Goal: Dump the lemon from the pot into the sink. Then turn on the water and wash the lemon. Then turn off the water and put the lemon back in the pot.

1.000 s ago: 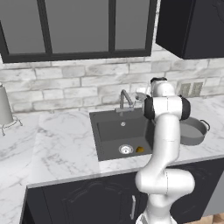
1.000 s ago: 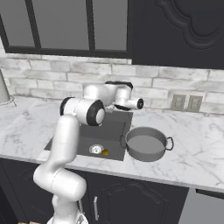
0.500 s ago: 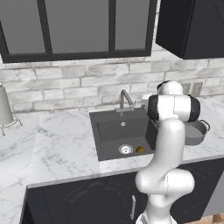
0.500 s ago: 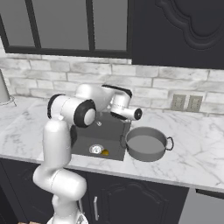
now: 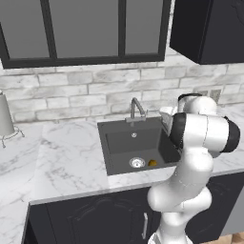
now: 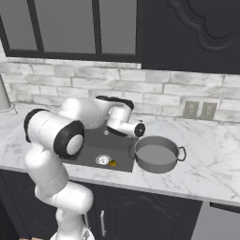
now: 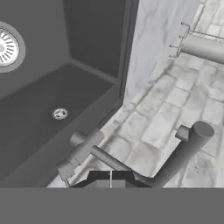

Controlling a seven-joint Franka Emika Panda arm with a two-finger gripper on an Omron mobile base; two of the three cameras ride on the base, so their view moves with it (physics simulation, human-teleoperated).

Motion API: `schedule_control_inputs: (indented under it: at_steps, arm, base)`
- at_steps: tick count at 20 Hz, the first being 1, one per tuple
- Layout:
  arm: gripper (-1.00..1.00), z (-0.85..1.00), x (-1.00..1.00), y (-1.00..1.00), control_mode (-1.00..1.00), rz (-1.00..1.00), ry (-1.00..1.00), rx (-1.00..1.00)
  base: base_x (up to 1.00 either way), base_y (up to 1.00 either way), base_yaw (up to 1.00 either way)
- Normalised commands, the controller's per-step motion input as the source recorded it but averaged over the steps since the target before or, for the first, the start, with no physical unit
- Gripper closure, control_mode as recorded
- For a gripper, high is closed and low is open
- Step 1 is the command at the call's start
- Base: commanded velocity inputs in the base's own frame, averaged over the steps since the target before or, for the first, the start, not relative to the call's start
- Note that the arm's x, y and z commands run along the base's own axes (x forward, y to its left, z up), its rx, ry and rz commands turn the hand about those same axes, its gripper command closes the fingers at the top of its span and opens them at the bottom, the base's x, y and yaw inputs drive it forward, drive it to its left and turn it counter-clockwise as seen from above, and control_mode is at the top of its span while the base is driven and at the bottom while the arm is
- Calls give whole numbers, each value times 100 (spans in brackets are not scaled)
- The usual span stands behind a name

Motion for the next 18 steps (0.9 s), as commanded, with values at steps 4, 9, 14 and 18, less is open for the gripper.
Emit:
schedule_control_inputs:
  at_steps: [4, 9, 14, 18]
  arm:
    - [100, 100, -55, 11, -100, -7, 21, -1]
    - [100, 100, -34, 14, -100, -6, 29, -11]
    - [100, 100, -11, 7, -100, -8, 51, -19]
    - [100, 100, -3, 0, -100, -7, 58, -18]
  base:
    - [0, 0, 0]
    - [0, 0, 0]
    - [0, 0, 0]
    - [0, 0, 0]
